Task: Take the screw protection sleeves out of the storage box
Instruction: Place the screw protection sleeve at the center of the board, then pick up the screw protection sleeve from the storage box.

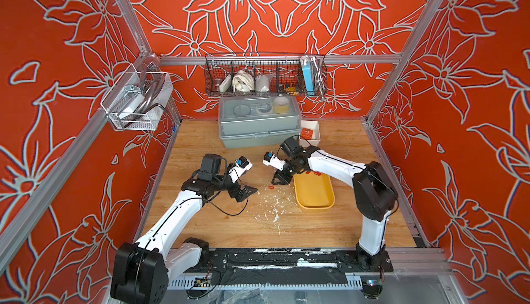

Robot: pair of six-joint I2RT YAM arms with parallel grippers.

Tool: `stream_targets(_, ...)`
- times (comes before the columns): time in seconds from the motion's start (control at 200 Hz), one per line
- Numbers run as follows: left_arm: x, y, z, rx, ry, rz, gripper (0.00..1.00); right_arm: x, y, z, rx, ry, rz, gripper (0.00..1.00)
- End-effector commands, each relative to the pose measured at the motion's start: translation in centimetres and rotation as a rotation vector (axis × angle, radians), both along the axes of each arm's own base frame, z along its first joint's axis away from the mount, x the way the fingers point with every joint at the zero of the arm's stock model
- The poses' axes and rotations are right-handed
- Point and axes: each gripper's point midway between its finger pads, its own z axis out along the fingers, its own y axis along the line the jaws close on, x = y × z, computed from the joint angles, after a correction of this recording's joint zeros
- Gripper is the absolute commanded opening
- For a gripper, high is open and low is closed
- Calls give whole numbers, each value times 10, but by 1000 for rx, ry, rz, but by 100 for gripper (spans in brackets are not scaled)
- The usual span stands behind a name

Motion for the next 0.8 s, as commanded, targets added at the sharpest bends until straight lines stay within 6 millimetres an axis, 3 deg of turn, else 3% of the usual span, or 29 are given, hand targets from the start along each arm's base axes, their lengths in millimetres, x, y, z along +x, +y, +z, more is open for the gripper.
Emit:
stream_targets(0.0, -9, -12, 11, -42, 10, -85, 98, -10, -23, 34, 25, -46, 44, 41)
stream_targets(0.185, -17, -35, 8, -9, 6, -203, 98, -4, -79, 41, -14, -109, -54, 43)
stream_targets(0.43, -18, -86, 11, -35, 53, -311, 96, 40, -162, 18, -142, -215, -440, 44)
stream_targets(0.59, -20, -110, 5, -81, 84, -324, 95, 45, -161, 4, -104, -165, -545, 38)
stream_targets(0.796, -24, -107, -6, -54, 65, -335, 96, 60, -156, -9, -56, -128, -655, 34)
